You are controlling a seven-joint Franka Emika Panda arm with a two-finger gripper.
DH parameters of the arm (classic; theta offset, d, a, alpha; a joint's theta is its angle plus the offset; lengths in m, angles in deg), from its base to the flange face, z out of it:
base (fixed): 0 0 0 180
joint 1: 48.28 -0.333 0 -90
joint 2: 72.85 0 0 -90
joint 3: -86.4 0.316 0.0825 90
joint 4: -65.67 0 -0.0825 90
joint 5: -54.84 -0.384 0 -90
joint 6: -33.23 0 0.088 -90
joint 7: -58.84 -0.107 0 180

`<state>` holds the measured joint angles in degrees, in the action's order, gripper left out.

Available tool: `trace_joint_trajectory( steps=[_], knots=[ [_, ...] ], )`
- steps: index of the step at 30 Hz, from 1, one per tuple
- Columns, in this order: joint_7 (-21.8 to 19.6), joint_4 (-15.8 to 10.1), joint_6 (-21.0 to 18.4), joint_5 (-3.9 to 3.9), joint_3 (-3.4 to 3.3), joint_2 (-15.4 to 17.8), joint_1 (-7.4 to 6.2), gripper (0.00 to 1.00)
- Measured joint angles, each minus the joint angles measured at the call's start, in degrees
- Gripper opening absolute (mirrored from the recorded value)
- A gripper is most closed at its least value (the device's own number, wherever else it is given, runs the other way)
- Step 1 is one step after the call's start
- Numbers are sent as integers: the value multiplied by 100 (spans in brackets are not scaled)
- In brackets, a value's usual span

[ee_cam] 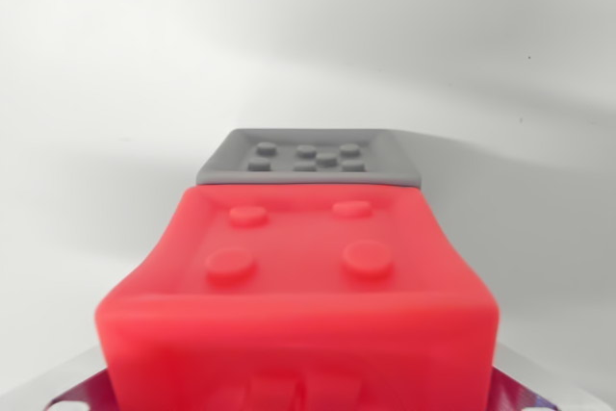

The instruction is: Destack cube

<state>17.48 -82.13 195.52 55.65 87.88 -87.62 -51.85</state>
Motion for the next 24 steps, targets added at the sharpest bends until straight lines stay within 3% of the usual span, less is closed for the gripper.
trace_joint_trajectory(
  steps=[24],
  knots=[
    [8, -51, -396, -13, 3, 468, 0, 0]
  ],
)
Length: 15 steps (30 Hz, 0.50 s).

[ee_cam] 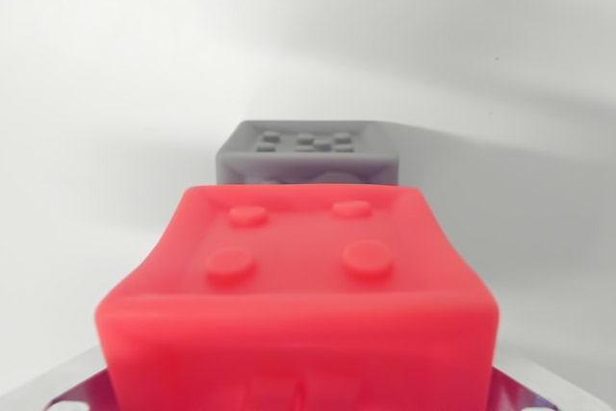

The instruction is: Destack cube

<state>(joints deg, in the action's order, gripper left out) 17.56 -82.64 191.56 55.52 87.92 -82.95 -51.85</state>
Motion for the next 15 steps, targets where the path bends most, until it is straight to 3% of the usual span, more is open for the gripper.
trace_joint_trajectory(
  steps=[15],
  knots=[
    [18, -23, -515, -25, 4, 551, 0, 0]
  ],
)
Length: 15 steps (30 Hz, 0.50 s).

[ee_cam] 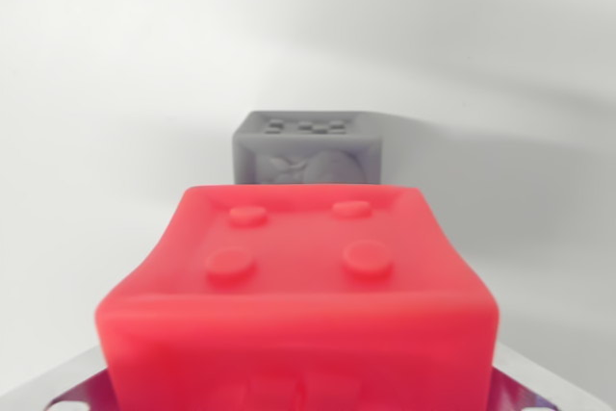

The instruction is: Destack cube

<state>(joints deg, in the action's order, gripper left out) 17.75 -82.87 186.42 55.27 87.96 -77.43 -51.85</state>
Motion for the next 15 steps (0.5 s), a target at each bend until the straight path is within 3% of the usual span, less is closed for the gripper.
trace_joint_trajectory(
  steps=[15],
  knots=[
    [21, 30, -647, -25, 2, 623, 0, 0]
  ],
)
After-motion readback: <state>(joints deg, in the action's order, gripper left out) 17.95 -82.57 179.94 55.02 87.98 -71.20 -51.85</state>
